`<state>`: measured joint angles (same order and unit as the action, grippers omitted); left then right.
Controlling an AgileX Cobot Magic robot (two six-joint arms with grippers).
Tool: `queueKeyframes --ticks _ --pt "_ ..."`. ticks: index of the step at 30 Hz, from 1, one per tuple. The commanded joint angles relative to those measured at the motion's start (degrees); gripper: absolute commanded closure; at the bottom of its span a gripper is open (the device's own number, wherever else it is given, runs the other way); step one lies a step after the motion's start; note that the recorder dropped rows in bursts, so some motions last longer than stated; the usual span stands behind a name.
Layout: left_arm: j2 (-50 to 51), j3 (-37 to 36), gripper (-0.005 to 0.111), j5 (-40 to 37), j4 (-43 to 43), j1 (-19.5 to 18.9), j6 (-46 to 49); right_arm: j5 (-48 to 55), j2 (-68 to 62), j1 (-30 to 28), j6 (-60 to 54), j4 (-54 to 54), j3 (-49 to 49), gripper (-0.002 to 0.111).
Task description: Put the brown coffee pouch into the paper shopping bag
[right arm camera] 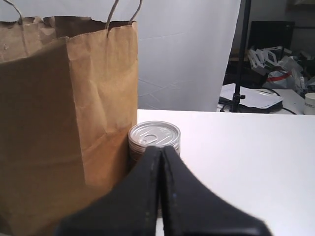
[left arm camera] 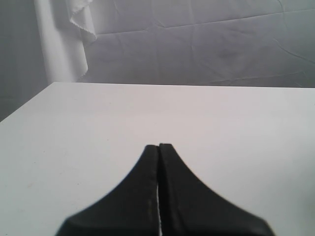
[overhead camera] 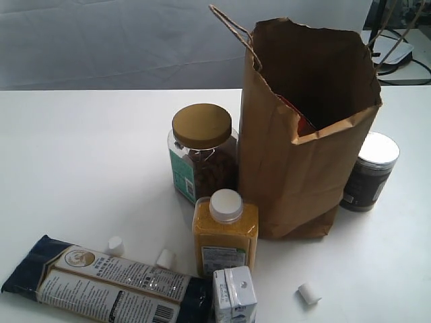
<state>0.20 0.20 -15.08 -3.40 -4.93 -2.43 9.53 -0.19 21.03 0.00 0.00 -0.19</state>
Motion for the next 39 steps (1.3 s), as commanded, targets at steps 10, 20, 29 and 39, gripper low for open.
queueKeyframes --ticks 10,20,29,39 --pt "-0.2 -0.2 0.107 0.2 -0.3 -0.2 -0.2 -0.3 0.2 -0.5 0.4 -2.6 0.2 0.108" --pt "-0.2 -0.2 0.107 0.2 -0.3 -0.2 -0.2 -0.3 0.2 -0.5 0.4 -2.6 0.2 0.108" --pt "-0.2 -0.2 0.107 0.2 -0.3 -0.2 -0.2 -0.3 0.2 -0.5 0.4 -2.6 0.2 0.108" --pt "-0.2 -0.2 0.107 0.2 -0.3 -0.2 -0.2 -0.3 0.2 -1.0 0.4 -2.6 0.2 0.108"
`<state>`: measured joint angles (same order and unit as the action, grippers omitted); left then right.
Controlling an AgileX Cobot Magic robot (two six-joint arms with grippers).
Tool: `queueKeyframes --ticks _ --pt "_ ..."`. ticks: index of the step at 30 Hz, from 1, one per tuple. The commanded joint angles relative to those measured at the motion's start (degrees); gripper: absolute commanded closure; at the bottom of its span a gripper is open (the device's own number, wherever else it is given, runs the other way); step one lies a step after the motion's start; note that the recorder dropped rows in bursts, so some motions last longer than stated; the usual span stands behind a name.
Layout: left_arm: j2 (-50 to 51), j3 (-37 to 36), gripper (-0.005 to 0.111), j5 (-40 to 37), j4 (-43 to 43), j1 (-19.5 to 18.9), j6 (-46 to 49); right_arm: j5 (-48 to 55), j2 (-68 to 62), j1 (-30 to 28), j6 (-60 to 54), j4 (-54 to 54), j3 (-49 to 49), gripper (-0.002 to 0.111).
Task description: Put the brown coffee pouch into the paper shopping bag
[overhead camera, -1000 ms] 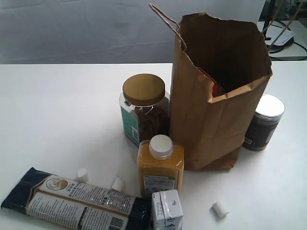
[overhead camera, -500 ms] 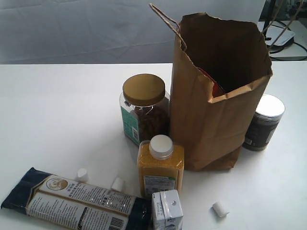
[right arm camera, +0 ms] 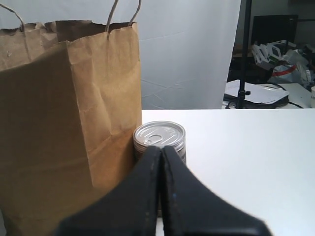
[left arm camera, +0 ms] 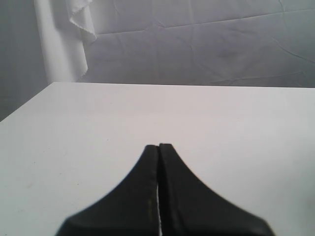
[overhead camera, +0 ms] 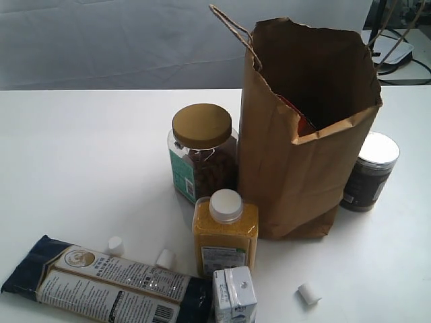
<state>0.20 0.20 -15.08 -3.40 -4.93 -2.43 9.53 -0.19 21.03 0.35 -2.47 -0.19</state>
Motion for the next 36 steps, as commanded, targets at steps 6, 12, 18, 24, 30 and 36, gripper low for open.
queueKeyframes --ticks 6,12,18,24,30,36 --pt "-0.2 -0.2 0.107 0.2 -0.3 -0.2 -0.2 -0.3 0.2 -6.4 0.1 -0.1 0.2 0.108" --pt "-0.2 -0.2 0.107 0.2 -0.3 -0.2 -0.2 -0.3 0.2 -8.6 0.1 -0.1 0.2 0.108" --pt "-0.2 -0.2 0.107 0.2 -0.3 -0.2 -0.2 -0.3 0.2 -8.5 -0.1 -0.1 0.2 0.108" --pt "-0.2 -0.2 0.107 0.2 -0.3 -0.2 -0.2 -0.3 0.2 -8.5 -0.1 -0.1 0.2 0.108" --pt "-0.2 -0.2 0.107 0.2 -0.3 -0.2 -0.2 -0.3 0.2 -8.5 -0.1 -0.1 0.2 0.108" --pt "-0.2 -0.2 0.107 0.2 -0.3 -0.2 -0.2 -0.3 0.2 -8.5 -0.1 -0.1 0.2 0.108"
